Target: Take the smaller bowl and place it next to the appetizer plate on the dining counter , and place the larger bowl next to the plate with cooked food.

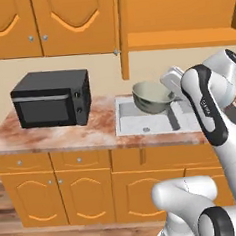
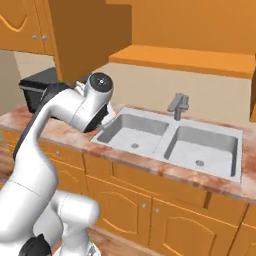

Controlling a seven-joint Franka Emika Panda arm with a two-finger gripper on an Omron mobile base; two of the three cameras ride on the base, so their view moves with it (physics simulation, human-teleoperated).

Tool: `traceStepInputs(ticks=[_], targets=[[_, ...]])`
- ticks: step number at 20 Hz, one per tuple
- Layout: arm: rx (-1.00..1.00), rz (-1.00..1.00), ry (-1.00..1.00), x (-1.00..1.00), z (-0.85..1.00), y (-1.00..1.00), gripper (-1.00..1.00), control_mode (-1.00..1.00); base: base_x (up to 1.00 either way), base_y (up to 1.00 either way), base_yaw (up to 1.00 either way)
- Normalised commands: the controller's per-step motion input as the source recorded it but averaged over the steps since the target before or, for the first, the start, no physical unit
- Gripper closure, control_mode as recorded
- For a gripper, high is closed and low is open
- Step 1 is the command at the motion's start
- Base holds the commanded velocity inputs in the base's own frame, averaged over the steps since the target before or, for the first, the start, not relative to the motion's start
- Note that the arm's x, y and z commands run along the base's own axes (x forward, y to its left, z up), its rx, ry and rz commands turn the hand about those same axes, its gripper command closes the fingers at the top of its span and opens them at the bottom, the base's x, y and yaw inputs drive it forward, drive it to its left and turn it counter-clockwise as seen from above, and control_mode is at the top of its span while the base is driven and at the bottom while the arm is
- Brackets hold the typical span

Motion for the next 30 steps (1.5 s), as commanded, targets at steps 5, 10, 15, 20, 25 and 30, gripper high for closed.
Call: traceStepInputs(ticks=[5,10,15,20,25,30], targets=[[0.0,0.0,0.0,0.0,0.0,0.0,1.0,1.0,-0.02,0.0,0.99],[0.0,0.0,0.0,0.0,0.0,0.0,1.0,1.0,-0.02,0.0,1.0],[0.0,0.0,0.0,0.0,0.0,0.0,1.0,1.0,-0.02,0.0,1.0],[0.0,0.0,0.0,0.0,0.0,0.0,1.0,1.0,-0.02,0.0,1.0],[0.0,0.0,0.0,0.0,0.0,0.0,1.0,1.0,0.06,0.11,0.9],[0.0,0.0,0.0,0.0,0.0,0.0,1.0,1.0,1.0,-0.21,0.28]])
